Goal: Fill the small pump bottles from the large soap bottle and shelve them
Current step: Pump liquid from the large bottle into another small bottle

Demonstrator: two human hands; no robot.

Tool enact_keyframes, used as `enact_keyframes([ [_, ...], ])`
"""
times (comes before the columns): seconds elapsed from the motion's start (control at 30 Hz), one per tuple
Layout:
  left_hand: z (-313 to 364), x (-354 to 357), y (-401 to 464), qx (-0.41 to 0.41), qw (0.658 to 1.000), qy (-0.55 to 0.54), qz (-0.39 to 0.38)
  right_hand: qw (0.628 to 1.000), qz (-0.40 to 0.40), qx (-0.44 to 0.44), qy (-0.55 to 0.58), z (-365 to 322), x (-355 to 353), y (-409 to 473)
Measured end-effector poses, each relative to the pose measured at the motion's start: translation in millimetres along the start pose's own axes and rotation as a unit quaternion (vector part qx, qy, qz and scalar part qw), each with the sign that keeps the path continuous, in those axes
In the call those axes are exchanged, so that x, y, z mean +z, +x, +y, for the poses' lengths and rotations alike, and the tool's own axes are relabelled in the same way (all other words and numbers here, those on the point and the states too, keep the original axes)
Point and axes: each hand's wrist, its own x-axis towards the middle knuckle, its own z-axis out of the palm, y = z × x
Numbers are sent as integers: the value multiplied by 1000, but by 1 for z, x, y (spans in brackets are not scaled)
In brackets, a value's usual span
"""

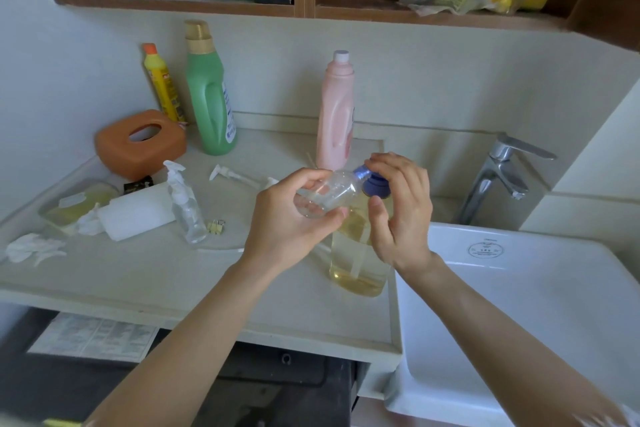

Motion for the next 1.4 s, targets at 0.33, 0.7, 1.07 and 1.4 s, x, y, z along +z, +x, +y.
enact_keyframes([
  [0.33,13,-2,3,26,999,-12,17,999,-39,-11,4,-3,-22,28],
  [0.7,-2,3,-2,-3,1000,-21,7,999,26,41,20,-6,-1,8],
  [1.07,11,1,1,16,1000,-24,13,999,-36,-4,-21,-5,-22,33],
  [1.4,1,2,1,16,999,-27,7,999,-22,-9,-28,0,-2,5],
])
